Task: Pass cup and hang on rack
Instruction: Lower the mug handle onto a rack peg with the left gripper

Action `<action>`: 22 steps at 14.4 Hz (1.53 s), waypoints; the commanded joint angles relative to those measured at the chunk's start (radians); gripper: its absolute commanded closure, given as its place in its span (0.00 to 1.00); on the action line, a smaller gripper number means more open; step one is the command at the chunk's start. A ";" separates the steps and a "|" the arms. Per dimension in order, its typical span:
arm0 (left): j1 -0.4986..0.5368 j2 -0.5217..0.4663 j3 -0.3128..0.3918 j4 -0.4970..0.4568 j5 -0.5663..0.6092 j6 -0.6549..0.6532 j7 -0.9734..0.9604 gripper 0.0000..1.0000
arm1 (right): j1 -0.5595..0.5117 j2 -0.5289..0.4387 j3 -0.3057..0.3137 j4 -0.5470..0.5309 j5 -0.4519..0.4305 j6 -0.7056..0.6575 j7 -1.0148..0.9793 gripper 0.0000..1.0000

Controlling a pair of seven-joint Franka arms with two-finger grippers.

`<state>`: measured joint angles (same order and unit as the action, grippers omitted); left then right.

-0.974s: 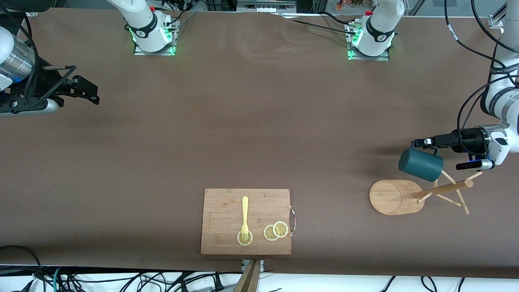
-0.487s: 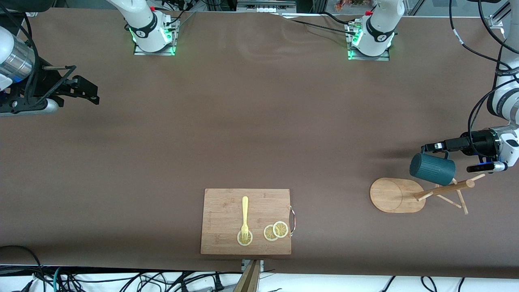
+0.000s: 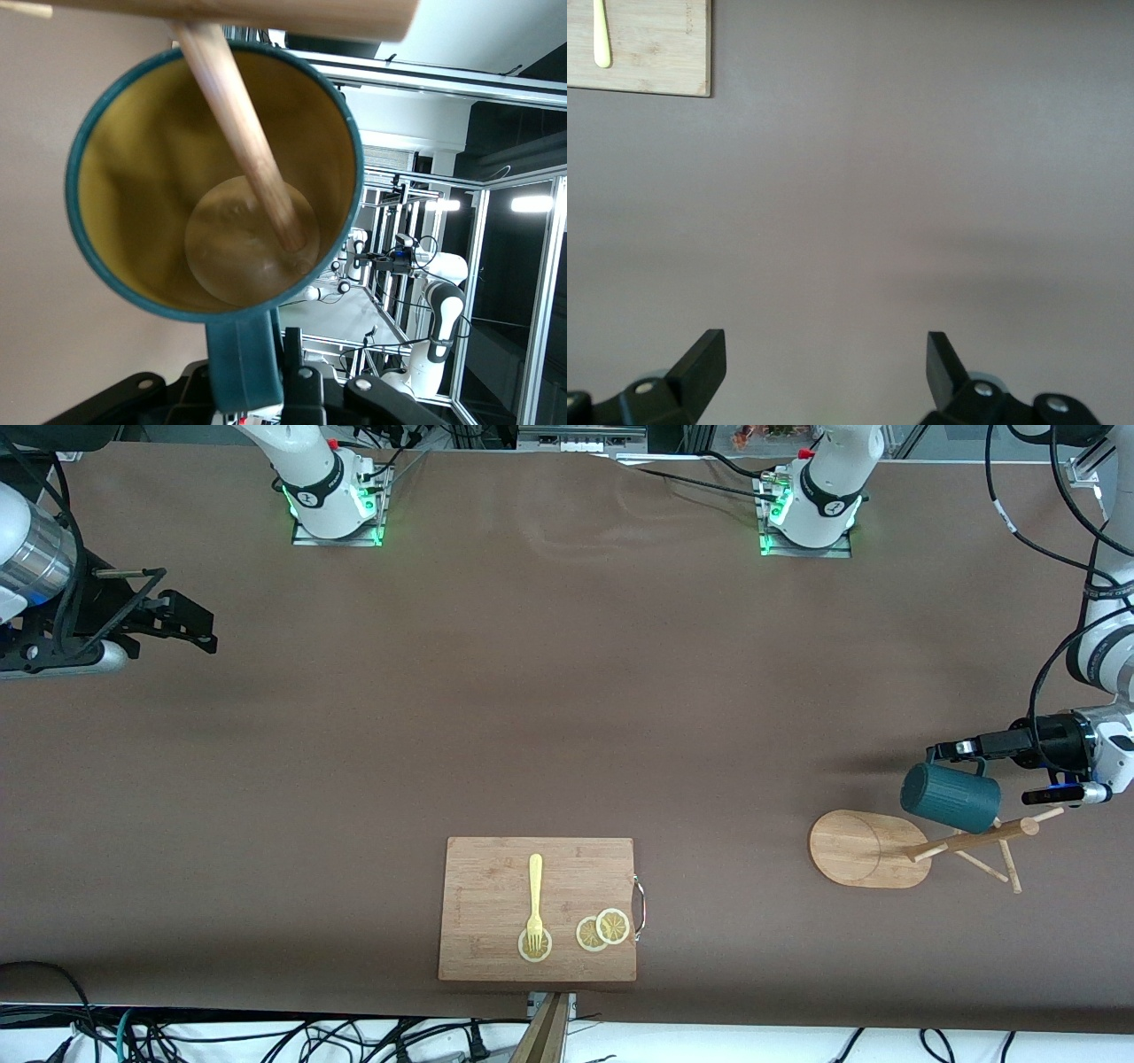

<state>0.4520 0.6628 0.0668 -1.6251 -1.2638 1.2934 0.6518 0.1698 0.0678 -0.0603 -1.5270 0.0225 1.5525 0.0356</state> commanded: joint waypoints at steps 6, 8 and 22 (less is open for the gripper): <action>0.011 0.058 -0.005 0.082 -0.019 -0.028 0.008 1.00 | -0.006 0.004 0.005 0.016 -0.001 -0.003 -0.013 0.00; 0.014 0.066 -0.005 0.083 -0.020 -0.023 0.009 1.00 | -0.006 0.004 0.007 0.016 0.000 -0.003 -0.013 0.00; 0.054 0.133 -0.005 0.086 -0.040 -0.009 0.031 0.49 | -0.006 0.004 0.008 0.016 0.000 -0.003 -0.013 0.00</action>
<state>0.5009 0.7460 0.0633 -1.5707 -1.2828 1.2711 0.6598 0.1698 0.0679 -0.0597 -1.5270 0.0225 1.5525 0.0356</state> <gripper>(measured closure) 0.731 0.000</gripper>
